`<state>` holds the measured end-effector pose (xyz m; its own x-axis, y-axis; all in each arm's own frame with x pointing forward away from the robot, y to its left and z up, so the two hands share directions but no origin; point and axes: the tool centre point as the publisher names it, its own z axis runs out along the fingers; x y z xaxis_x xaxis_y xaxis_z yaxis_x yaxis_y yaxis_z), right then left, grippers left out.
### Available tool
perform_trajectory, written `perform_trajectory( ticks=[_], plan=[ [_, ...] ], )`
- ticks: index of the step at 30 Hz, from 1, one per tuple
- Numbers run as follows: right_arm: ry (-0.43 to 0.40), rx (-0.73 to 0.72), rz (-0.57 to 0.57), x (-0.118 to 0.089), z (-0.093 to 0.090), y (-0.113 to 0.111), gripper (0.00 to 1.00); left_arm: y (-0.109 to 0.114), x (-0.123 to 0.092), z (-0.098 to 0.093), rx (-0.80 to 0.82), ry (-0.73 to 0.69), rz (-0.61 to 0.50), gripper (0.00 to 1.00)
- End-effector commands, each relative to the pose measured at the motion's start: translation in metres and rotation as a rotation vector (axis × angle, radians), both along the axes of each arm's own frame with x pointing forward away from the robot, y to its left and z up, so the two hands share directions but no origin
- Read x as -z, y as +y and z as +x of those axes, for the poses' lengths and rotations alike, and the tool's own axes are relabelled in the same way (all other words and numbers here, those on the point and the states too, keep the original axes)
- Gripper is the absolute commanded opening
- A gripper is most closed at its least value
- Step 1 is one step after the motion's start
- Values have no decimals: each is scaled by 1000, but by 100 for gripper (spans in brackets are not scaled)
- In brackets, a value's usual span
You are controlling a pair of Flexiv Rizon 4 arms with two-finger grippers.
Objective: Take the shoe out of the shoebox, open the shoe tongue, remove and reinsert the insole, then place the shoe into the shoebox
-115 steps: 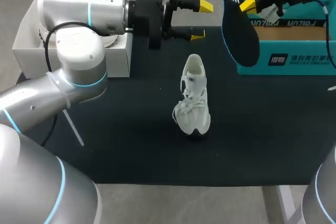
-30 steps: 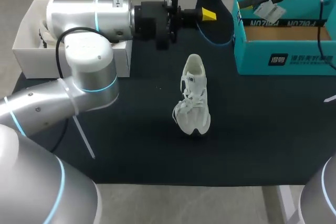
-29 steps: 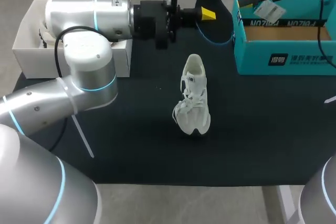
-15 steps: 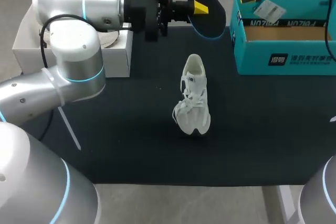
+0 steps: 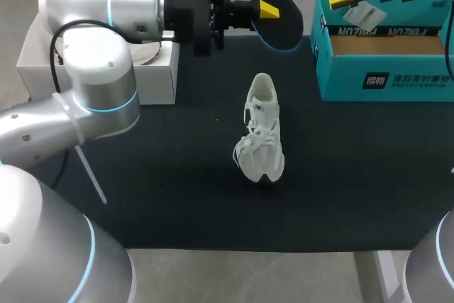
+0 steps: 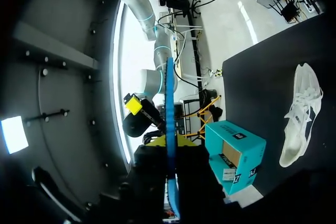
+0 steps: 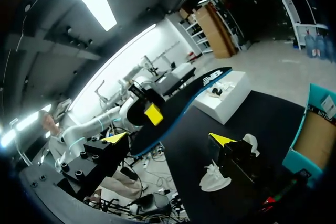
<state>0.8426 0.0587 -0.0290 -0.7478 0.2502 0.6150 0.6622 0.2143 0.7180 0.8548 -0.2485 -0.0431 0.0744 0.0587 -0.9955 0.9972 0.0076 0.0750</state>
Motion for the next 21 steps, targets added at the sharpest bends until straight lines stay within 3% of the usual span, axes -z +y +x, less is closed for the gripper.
perform_trajectory(
  ticks=[1,7,17,21],
  plan=[
    [-1,8,5,6,-5,-3,100,4,-1,-2,-6,7,4,0],
    [-32,22,6,9,-7,-5,100,7,-3,-1,-1,111,5,0],
    [-45,31,11,17,-10,-7,100,14,-22,16,94,583,20,0],
    [-45,30,12,19,-9,-7,100,16,-22,17,108,612,7,0]
  ],
)
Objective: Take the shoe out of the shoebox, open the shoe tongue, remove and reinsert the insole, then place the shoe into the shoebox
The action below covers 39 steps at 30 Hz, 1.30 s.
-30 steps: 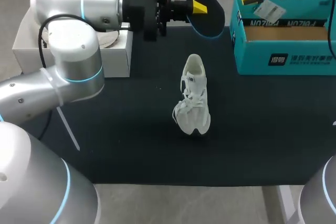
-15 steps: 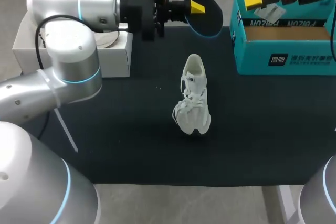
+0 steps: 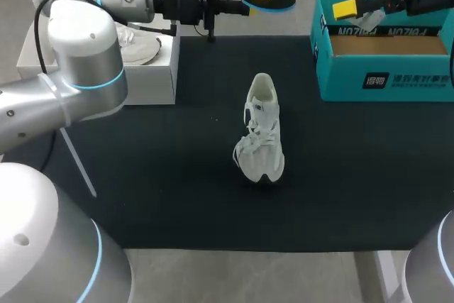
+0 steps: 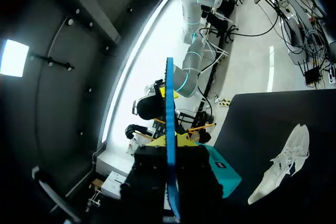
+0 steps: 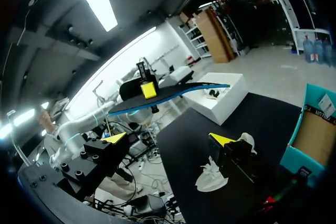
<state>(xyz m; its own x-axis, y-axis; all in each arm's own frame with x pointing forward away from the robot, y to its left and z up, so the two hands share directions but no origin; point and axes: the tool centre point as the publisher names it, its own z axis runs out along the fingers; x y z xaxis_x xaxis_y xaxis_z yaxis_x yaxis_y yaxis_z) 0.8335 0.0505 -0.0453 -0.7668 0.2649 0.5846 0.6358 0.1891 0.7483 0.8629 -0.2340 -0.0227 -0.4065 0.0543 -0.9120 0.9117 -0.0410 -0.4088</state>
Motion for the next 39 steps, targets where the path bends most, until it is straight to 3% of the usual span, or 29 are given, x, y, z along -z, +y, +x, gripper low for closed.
perform_trajectory(
  ticks=[1,11,14,17,39],
  plan=[
    [-9,0,0,3,1,2,100,1,-2,9,64,115,7,0],
    [-11,-22,-12,4,3,5,100,1,-2,9,64,115,7,0],
    [-6,-22,-17,4,2,6,100,-1,-5,6,44,327,126,0],
    [-2,-23,-15,4,1,7,100,1,-10,3,106,477,109,0],
    [-15,-5,5,4,1,6,100,2,-11,3,110,474,98,0]
  ],
)
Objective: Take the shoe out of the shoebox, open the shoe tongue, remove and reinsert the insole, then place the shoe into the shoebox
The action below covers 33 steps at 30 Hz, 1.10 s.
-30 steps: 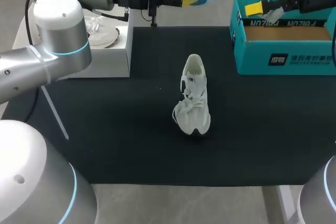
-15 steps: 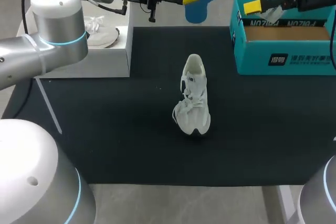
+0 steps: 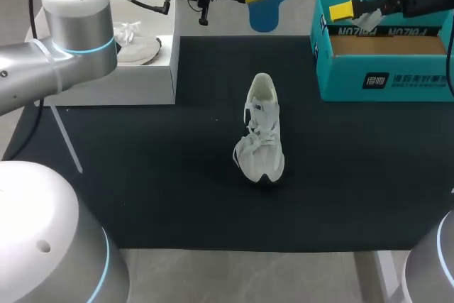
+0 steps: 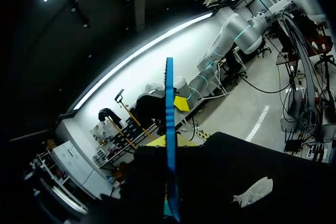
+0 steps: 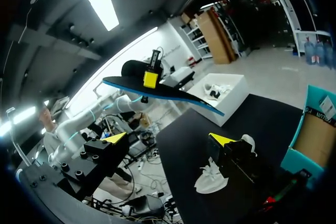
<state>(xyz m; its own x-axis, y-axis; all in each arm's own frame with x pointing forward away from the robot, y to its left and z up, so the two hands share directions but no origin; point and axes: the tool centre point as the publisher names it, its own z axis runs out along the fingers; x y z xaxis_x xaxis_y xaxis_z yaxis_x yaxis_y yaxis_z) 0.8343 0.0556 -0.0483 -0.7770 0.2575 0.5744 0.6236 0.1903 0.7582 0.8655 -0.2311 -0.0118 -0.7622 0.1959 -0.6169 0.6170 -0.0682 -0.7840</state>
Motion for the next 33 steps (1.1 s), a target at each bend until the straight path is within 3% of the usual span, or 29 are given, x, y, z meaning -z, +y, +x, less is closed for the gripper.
perform_trajectory(
  ticks=[1,9,12,15,21,22,24,33],
  plan=[
    [-1,1,1,1,0,1,100,0,0,0,0,0,1,0],
    [-1,1,1,1,0,1,100,0,0,0,0,0,1,0],
    [-1,1,1,1,0,1,100,-3,-15,1,-158,353,-13,0],
    [-1,1,1,1,0,1,100,-1,-27,-2,-254,649,72,0],
    [-1,1,1,1,0,1,100,7,-23,-12,-222,1251,138,0],
    [-1,1,1,1,0,1,100,8,-19,-12,-198,1327,63,0],
    [-1,1,1,1,0,1,100,10,-10,-12,-206,1351,69,0],
    [-1,1,1,1,0,1,100,10,-10,-12,-206,1351,69,0]
  ],
)
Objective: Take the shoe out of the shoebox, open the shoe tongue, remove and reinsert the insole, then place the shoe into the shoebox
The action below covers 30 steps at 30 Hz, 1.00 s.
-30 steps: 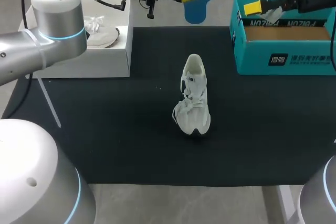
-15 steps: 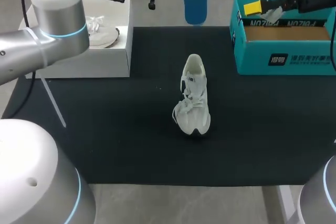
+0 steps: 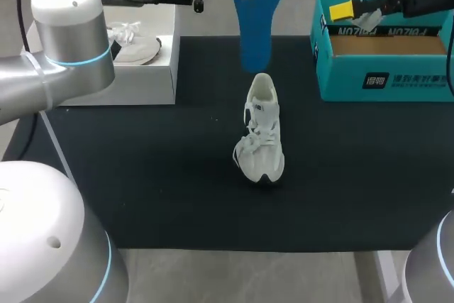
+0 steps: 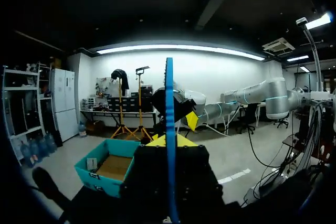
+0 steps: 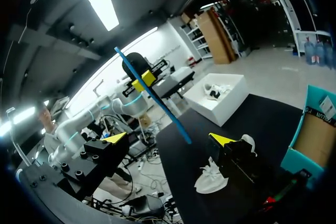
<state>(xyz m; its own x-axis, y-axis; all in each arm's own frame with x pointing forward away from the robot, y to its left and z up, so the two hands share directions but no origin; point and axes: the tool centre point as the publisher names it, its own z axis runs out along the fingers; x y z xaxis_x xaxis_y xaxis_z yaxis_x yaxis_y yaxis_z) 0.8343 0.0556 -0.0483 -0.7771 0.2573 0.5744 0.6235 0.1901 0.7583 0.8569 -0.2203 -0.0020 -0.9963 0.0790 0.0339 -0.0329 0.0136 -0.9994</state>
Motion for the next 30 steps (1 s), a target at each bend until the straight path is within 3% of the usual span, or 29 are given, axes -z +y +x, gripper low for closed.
perform_trajectory(
  ticks=[1,10,11,12,13,16,18,22,30],
  plan=[
    [-1,1,1,1,0,1,100,-1,-1,-3,-76,649,7,0],
    [-1,1,1,1,0,1,100,-1,-1,-3,-76,649,7,0],
    [-1,1,1,1,0,1,100,-3,9,2,-75,852,40,0],
    [-1,1,1,1,0,1,100,-3,14,4,-69,949,15,0],
    [-1,1,1,1,0,1,100,-4,22,8,-111,1095,63,0],
    [-1,1,1,1,0,1,100,-4,42,9,-122,1312,148,0],
    [-1,1,1,1,0,1,100,-3,50,9,-121,1406,122,0],
    [-1,1,1,1,0,1,100,0,60,12,-144,1479,94,0],
    [-1,1,1,1,0,1,100,0,60,13,-132,1473,72,0]
  ],
)
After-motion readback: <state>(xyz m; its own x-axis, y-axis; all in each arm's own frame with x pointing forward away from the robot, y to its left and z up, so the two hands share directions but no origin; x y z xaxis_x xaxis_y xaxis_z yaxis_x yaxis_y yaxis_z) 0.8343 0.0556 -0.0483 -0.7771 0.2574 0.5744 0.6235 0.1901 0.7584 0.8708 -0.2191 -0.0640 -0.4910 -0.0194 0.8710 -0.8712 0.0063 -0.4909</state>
